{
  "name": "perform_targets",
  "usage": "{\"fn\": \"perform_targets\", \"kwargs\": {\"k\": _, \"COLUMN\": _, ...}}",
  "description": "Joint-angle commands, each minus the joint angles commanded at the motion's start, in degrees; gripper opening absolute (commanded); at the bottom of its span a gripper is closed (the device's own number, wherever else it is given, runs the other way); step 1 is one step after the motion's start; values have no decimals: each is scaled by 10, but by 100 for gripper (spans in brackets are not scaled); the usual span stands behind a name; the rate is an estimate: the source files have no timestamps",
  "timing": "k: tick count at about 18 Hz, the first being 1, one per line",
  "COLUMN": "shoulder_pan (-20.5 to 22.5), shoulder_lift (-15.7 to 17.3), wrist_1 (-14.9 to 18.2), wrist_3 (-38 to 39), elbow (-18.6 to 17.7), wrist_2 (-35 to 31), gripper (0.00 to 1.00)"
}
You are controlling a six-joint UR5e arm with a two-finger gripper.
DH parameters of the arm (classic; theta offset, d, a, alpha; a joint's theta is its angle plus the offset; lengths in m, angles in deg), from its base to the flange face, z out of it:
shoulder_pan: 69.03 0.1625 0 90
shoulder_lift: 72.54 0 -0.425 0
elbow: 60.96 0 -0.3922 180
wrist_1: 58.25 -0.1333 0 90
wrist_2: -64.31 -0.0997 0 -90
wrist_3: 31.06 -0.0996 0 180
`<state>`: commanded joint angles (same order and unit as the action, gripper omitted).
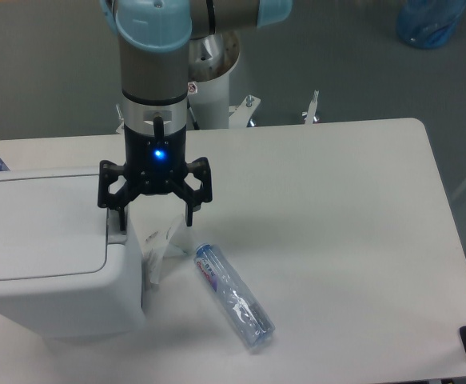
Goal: Open the trash can
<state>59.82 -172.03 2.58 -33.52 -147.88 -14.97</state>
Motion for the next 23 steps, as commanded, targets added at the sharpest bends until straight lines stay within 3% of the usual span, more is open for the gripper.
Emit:
{"fn": "perform_targets", "kwargs": {"k": 9, "shoulder_pan": 0, "shoulder_lift": 0, "wrist_1": 0, "wrist_3": -1, "elbow": 0, "wrist_2": -1, "gripper": 100}}
{"fn": "perform_targets", "kwargs": {"k": 16, "shoulder_pan": 3, "shoulder_lift": -2, "wrist_1": -25, "wrist_3": -8, "elbow": 40, "wrist_2": -10, "gripper": 100}}
{"fn": "perform_targets", "kwargs": {"k": 20, "shoulder_pan": 15, "shoulder_lift": -4, "wrist_1": -46, "wrist_3": -58, "elbow": 58, "wrist_2": -111, "gripper": 100}}
{"fn": "perform_targets", "kwargs": {"k": 23, "shoulder_pan": 37, "shoulder_lift": -4, "wrist_1": -47, "wrist_3": -113, "elbow": 58, "wrist_2": -141, "gripper": 100}}
